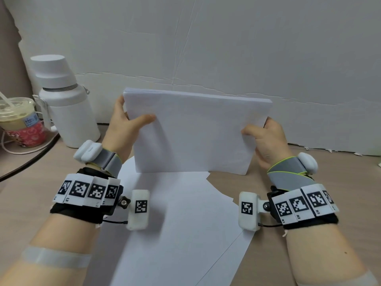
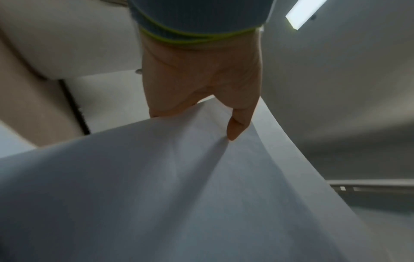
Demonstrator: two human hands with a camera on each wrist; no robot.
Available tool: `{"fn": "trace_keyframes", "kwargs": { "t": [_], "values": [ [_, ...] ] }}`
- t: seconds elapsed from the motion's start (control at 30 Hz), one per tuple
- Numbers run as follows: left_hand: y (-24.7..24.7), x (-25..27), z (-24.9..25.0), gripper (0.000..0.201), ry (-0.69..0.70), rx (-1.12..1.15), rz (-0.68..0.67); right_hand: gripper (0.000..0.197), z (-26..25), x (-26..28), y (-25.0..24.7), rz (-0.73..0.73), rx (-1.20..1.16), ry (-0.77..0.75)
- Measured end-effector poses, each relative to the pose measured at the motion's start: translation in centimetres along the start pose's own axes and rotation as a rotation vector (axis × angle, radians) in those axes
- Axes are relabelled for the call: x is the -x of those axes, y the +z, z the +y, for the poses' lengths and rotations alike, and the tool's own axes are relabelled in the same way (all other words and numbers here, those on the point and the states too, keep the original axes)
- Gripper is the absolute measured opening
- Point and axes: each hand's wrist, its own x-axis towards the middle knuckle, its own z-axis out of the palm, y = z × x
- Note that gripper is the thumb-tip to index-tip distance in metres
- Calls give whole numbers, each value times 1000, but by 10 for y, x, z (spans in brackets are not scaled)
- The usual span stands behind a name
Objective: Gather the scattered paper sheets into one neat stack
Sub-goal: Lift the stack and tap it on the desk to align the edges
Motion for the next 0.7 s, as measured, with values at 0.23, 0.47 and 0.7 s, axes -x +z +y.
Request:
{"fn": "trace_keyframes", "kwargs": {
  "t": [0.23, 0.47, 0.7],
  "values": [
    [-8, 1, 14, 112, 260, -190, 88, 28, 0, -3, -2, 35, 119, -51],
    [-1, 5, 20, 53, 341, -396, -45, 25, 1, -2, -2, 33, 122, -20],
    [-4, 3, 20, 64, 319, -408, -5, 25, 1, -2, -2, 24, 113, -5]
  ]
}}
